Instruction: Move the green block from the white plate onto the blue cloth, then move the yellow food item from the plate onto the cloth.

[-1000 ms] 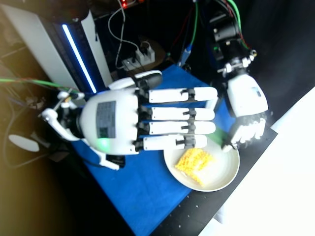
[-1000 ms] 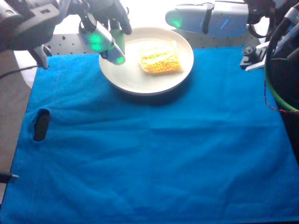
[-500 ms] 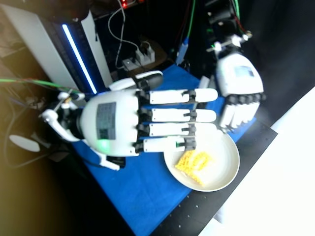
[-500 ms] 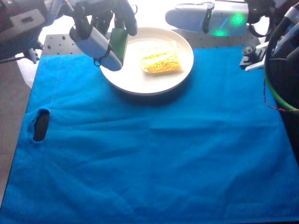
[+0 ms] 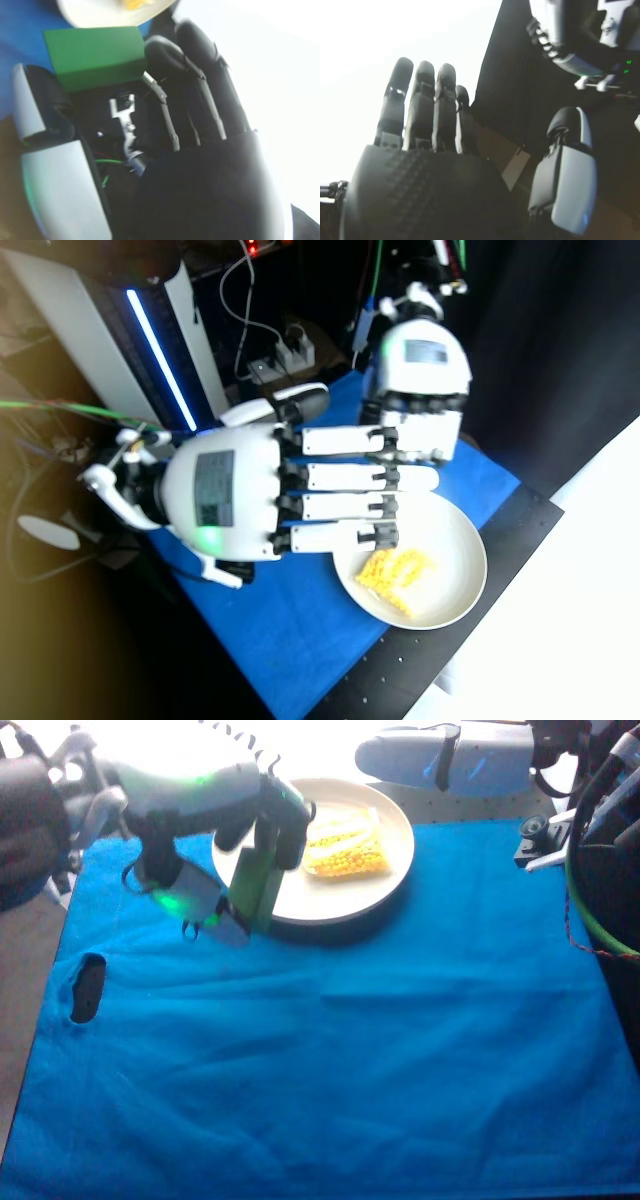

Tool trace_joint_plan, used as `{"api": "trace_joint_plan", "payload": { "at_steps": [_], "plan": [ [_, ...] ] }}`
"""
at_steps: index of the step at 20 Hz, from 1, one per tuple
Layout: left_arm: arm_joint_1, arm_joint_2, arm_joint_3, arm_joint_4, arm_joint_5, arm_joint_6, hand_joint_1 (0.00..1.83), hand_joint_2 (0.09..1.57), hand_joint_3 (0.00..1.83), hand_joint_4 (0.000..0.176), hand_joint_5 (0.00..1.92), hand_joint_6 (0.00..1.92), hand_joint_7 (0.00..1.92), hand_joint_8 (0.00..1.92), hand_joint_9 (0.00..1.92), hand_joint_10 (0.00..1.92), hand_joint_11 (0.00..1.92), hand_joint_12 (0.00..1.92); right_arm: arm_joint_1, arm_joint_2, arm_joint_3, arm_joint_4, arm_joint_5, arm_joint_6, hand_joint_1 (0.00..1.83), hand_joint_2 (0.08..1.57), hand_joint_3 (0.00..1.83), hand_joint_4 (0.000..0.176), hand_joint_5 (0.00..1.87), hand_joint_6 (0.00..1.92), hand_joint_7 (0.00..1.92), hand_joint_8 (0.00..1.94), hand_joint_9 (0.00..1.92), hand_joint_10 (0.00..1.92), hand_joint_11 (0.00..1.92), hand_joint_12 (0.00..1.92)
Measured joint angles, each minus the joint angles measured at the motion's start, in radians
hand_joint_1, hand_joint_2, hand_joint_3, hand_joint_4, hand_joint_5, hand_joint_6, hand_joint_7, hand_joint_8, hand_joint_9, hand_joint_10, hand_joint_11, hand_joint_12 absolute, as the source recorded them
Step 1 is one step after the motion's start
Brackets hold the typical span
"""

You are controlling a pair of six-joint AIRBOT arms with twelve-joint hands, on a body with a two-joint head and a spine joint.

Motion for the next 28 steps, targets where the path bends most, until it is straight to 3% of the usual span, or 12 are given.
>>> {"api": "trace_joint_plan", "payload": {
  "at_steps": [1,2,4,6,9,14,15,17,22,24,25,28],
  "plan": [
    [0.0,0.004,0.003,0.089,-0.021,-0.111,1.25,1.07,0.0,0.0,1.07,0.74,1.11,0.9,1.09,0.81,0.89,1.3,-0.001,0.0,0.001,0.001,0.0,0.0,0.47,0.83,0.0,0.049,0.28,0.0,0.43,0.0,0.36,0.0,0.08,0.88],
    [-0.002,0.004,0.017,0.209,-0.055,-0.257,1.25,1.07,0.0,0.0,1.11,0.69,1.05,0.97,1.08,0.81,0.88,1.37,-0.001,0.0,0.001,0.006,0.0,0.0,0.48,0.84,0.0,0.034,0.27,0.0,0.39,0.0,0.35,0.0,0.09,0.87],
    [-0.006,0.009,0.022,0.36,-0.103,-0.422,1.25,1.08,0.0,0.0,1.16,0.58,0.98,1.11,0.9,1.05,0.74,1.54,-0.001,0.0,0.001,0.003,-0.001,0.0,0.5,0.8,0.0,0.025,0.26,0.0,0.34,0.0,0.3,0.0,0.07,0.85],
    [0.006,0.015,0.01,0.367,-0.137,-0.433,1.24,1.1,0.0,0.0,1.05,0.73,0.99,1.13,0.9,1.12,0.75,1.58,-0.001,0.001,0.001,0.008,0.0,0.0,0.5,0.81,0.0,0.03,0.26,0.0,0.41,0.01,0.35,0.01,0.1,0.81],
    [0.035,0.017,0.004,0.431,-0.148,-0.484,1.26,1.09,0.0,0.0,1.09,0.64,1.01,1.14,0.93,1.2,0.78,1.62,-0.001,0.0,0.001,0.007,-0.001,0.0,0.5,0.81,0.0,0.019,0.27,0.0,0.3,0.0,0.25,0.0,0.06,0.84],
    [0.092,-0.01,0.028,0.422,-0.136,-0.508,1.23,1.13,0.0,0.0,1.04,0.83,0.86,1.27,0.71,1.17,0.62,1.58,-0.001,0.0,0.001,0.007,0.0,0.0,0.49,0.82,0.0,0.026,0.26,0.0,0.32,0.01,0.26,0.01,0.03,0.85],
    [0.095,-0.012,0.028,0.418,-0.138,-0.509,1.19,1.09,0.0,0.0,1.02,0.9,0.71,1.09,0.67,1.14,0.55,1.52,-0.001,0.0,0.001,0.007,0.0,0.0,0.49,0.81,0.0,0.024,0.26,0.0,0.3,0.0,0.25,0.01,0.03,0.85],
    [0.096,-0.016,0.028,0.429,-0.138,-0.514,1.22,0.9,0.0,0.0,0.79,0.57,0.69,0.9,0.62,1.08,0.48,1.48,-0.001,0.0,0.001,0.007,0.0,0.0,0.49,0.82,0.0,0.023,0.25,0.0,0.28,0.0,0.24,0.0,0.01,0.86],
    [0.106,-0.017,0.029,0.449,-0.142,-0.536,1.14,0.82,0.0,0.0,0.84,0.54,0.72,0.86,0.61,1.0,0.44,1.4,-0.001,0.0,0.001,0.007,0.0,0.0,0.46,0.82,0.0,0.038,0.26,0.0,0.28,0.0,0.27,0.01,0.05,0.88],
    [0.11,-0.024,0.031,0.455,-0.142,-0.536,1.1,0.77,0.0,0.0,0.86,0.5,0.75,0.78,0.64,0.93,0.45,1.34,-0.001,0.0,0.001,0.007,0.0,0.0,0.46,0.82,0.0,0.027,0.25,0.0,0.25,0.0,0.26,0.0,0.06,0.89],
    [0.11,-0.027,0.032,0.455,-0.144,-0.536,1.08,0.74,0.0,0.0,0.82,0.5,0.68,0.88,0.56,1.05,0.4,1.42,-0.001,0.0,0.001,0.008,0.0,0.0,0.45,0.83,0.0,0.013,0.25,0.0,0.25,0.01,0.26,0.0,0.09,0.83],
    [0.11,-0.028,0.032,0.451,-0.146,-0.536,1.04,0.71,0.0,0.0,0.78,0.52,0.63,0.95,0.53,1.11,0.43,1.43,-0.001,0.0,0.001,0.008,0.0,0.0,0.46,0.84,0.01,0.018,0.24,0.0,0.25,0.01,0.25,0.0,0.09,0.82]
  ]
}}
